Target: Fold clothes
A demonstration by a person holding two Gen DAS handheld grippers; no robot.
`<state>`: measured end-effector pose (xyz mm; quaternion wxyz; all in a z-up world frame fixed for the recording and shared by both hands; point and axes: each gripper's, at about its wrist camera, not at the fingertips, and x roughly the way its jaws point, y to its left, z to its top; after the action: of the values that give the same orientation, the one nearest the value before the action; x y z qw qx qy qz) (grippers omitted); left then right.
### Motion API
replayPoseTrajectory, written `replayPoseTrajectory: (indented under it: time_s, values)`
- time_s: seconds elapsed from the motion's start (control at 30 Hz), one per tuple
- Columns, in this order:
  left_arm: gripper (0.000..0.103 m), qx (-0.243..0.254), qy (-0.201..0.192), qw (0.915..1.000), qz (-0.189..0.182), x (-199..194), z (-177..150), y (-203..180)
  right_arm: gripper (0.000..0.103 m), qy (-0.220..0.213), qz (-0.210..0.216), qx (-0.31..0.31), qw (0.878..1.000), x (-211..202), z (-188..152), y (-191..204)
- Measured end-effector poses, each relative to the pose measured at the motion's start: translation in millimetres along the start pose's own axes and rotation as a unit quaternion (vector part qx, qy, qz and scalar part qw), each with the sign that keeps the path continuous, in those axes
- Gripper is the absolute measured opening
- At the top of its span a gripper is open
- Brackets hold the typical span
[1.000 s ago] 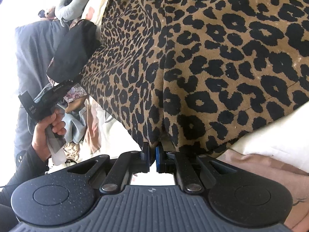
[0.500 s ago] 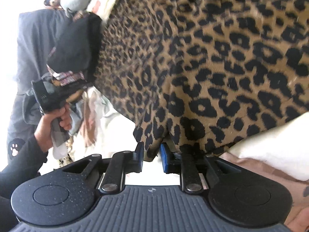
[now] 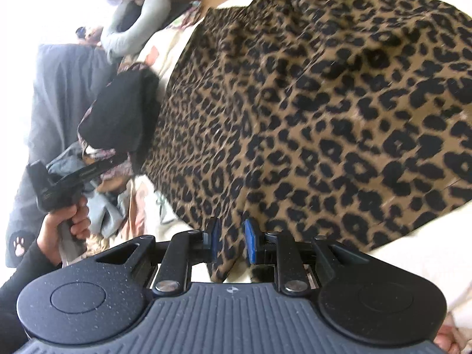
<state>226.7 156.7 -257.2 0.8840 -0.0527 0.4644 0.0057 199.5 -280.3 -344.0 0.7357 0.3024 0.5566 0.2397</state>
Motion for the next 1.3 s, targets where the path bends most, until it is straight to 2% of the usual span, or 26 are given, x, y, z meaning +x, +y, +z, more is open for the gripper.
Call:
replayPoseTrajectory:
  time_s: [0.17,0.3,0.7,0.97,1.3]
  values:
    - [0.030,0.013,0.001,0.9998,-0.013,9,9,-12,0.019,-0.047,-0.015,0.003,0.999,-9,11,-4]
    - [0.037,0.026,-0.004,0.9994,-0.024,13,19,-23,0.021,-0.068,-0.034,0.003,0.997,-17,21,-10]
    - [0.044,0.071,-0.021,0.9961,-0.048,40,35,-71,0.026,-0.151,-0.117,0.001,0.982,-48,64,-40]
    - [0.044,0.095,-0.018,0.9940,-0.051,70,41,-99,0.029,-0.172,-0.171,-0.010,0.970,-47,83,-59]
    - [0.045,0.137,-0.004,0.9884,-0.067,99,46,-136,0.029,-0.182,-0.208,-0.012,0.961,-43,101,-77]
